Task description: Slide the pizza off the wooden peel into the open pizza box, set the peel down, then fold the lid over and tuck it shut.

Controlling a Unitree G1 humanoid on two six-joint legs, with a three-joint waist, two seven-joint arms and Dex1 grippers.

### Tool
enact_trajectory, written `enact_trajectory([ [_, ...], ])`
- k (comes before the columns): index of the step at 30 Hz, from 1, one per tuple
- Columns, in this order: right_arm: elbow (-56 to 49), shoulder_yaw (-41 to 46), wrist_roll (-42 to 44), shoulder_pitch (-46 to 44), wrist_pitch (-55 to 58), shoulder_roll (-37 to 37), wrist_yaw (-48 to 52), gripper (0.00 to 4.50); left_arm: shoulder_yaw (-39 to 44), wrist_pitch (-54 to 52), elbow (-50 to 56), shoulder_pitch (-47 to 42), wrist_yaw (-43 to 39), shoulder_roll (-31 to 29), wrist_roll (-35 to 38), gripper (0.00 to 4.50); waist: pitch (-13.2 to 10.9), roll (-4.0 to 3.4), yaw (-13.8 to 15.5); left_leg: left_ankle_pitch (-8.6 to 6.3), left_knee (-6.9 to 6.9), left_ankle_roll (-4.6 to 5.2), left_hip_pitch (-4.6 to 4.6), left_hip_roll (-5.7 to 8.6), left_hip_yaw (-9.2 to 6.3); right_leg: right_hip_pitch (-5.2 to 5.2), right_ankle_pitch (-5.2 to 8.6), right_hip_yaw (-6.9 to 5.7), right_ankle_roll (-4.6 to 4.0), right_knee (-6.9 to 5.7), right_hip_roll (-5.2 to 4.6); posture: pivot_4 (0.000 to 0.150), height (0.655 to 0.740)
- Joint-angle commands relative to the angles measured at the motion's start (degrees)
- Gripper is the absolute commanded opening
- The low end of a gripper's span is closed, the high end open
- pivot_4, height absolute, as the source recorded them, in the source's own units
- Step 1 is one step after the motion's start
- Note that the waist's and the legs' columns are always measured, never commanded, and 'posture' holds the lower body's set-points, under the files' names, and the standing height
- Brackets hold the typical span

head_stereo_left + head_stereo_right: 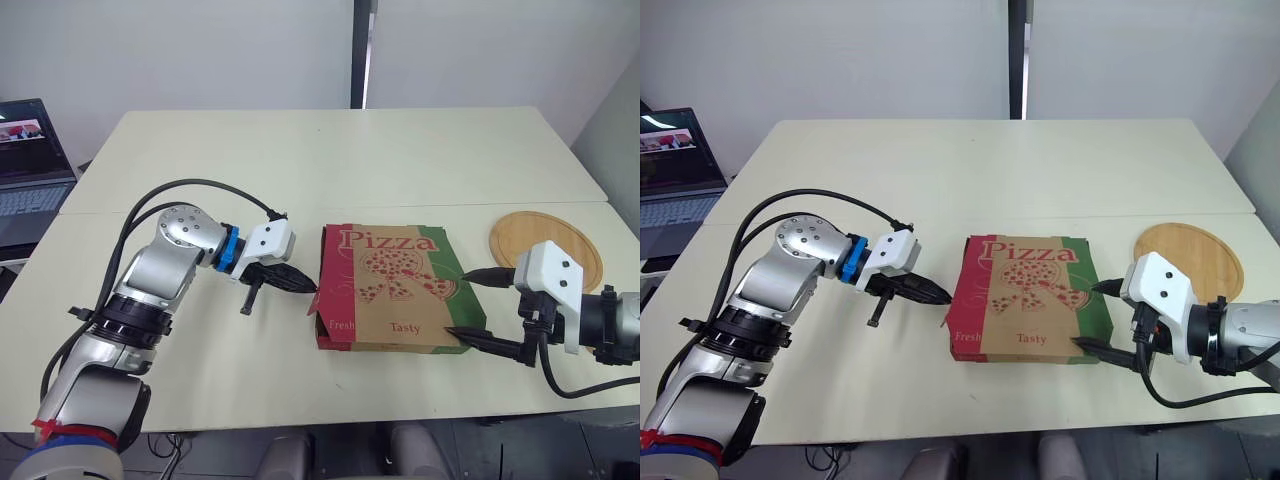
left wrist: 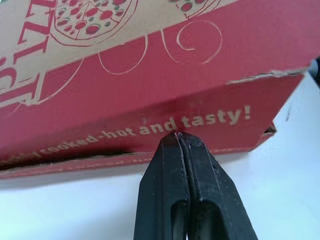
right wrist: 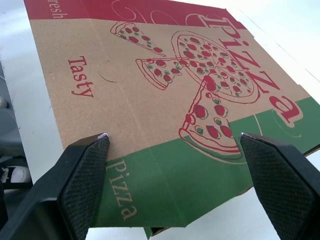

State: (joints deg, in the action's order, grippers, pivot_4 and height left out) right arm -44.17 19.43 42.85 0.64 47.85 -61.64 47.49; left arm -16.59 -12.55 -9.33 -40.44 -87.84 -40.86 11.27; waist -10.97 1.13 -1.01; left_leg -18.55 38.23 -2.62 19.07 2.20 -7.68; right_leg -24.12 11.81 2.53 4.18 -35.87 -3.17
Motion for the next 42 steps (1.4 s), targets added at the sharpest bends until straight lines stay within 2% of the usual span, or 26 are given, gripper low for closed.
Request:
enact_trajectory([
  [1, -0.8, 0.9, 0.4, -0.7, -0.7, -0.1, 0.2, 4.46, 0.5, 0.0, 2.0, 0.0, 1.3, 1.2, 0.5, 0.0, 0.0, 0.0, 0.0, 0.0, 0.01, 0.0, 0.0, 0.0, 0.0, 0.0, 0.0, 0.0, 0.0, 0.0, 0.0, 0.15, 0.7341],
  [9, -1.0, 0.6, 0.3, -0.6, -0.8, 0.0, -0.1, 4.46, 2.5, -0.3, 0.6, -0.8, 2.6, 0.8, 0.7, 0.0, 0.0, 0.0, 0.0, 0.0, 0.02, 0.0, 0.0, 0.0, 0.0, 0.0, 0.0, 0.0, 0.0, 0.0, 0.0, 0.15, 0.7341],
  [16, -1.8, 0.8, 0.8, -0.3, -0.6, 0.0, 0.1, 4.46, 2.9, 0.2, -4.0, -6.6, 0.6, -0.6, 0.7, 0.0, 0.0, 0.0, 0.0, 0.0, 0.02, 0.0, 0.0, 0.01, 0.0, 0.01, 0.0, -0.02, 0.0, -0.01, 0.0, 0.15, 0.7341],
  [22, -2.2, 1.3, 1.5, 0.3, -0.4, -0.3, 0.8, 4.46, 2.3, -0.1, -4.7, -11.6, 0.6, 3.9, 1.9, 0.0, 0.0, 0.01, 0.0, 0.0, 0.01, 0.0, 0.02, 0.02, -0.02, 0.01, 0.0, -0.02, 0.0, 0.0, 0.0, 0.15, 0.7341],
  [27, -2.1, 0.8, 1.9, 0.2, -0.3, -1.4, 2.2, 4.46, -0.5, 2.6, -4.0, -12.0, 0.4, 9.2, 1.0, 0.0, 0.0, 0.0, 0.0, 0.0, 0.01, 0.0, 0.03, 0.02, -0.01, 0.0, 0.0, -0.01, 0.0, 0.01, 0.0, 0.15, 0.7341],
  [32, -1.8, 0.0, 0.6, 0.2, -0.9, -2.7, 3.6, 4.46, -2.6, 5.1, -4.6, -12.0, -0.7, 12.1, 0.2, 0.0, 0.0, 0.01, -0.1, 0.0, 0.02, 0.0, 0.0, 0.01, 0.02, 0.01, 0.0, 0.0, 0.0, 0.0, 0.0, 0.15, 0.7341],
  [42, -1.8, -6.1, -10.3, 0.1, -7.9, -4.4, 3.7, 4.46, -2.8, 5.7, -5.5, -11.7, -1.0, 12.9, 0.0, 0.0, 0.0, 0.01, -0.3, 0.0, 0.05, 0.0, 0.0, 0.02, 0.02, 0.01, 0.0, 0.0, 0.01, -0.01, 0.0, 0.15, 0.7341],
])
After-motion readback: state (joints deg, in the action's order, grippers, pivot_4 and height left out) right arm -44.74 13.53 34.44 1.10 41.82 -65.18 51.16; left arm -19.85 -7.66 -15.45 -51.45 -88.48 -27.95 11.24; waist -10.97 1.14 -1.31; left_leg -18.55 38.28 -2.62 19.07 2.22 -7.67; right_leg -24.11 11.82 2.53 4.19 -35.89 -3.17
